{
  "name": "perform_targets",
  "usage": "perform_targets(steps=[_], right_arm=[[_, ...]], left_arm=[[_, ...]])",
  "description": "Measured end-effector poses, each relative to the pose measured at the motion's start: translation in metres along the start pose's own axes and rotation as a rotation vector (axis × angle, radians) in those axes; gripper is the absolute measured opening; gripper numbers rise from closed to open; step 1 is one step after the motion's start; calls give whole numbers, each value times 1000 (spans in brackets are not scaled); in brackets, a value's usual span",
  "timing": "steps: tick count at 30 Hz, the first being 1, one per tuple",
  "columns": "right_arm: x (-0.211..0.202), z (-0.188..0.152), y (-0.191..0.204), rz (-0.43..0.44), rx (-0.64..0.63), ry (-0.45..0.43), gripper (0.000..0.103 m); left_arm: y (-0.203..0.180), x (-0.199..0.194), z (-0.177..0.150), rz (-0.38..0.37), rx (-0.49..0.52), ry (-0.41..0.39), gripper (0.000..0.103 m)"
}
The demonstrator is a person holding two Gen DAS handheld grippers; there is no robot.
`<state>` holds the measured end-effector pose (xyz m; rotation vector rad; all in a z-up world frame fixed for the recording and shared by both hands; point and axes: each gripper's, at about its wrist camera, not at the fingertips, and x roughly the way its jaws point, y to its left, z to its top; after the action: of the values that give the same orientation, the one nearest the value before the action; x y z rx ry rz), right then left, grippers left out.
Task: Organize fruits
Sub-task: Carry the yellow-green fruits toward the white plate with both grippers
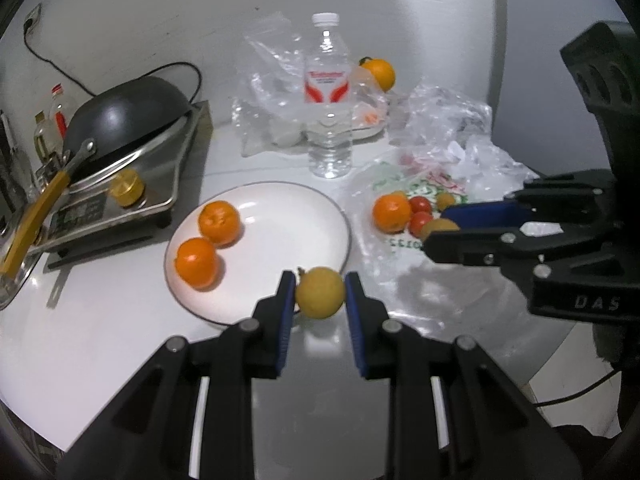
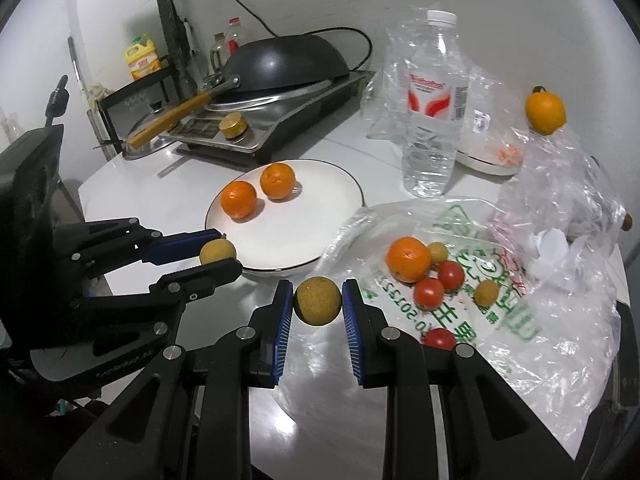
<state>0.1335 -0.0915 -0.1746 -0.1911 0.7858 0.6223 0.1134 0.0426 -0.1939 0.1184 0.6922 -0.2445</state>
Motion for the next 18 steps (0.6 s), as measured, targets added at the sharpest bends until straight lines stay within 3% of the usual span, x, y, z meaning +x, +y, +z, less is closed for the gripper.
perform_targets(steps=[18], right_arm=[[37,25,31,43,-56,44,27]], left_arm=[[52,20,-8,31,-59,14,25]])
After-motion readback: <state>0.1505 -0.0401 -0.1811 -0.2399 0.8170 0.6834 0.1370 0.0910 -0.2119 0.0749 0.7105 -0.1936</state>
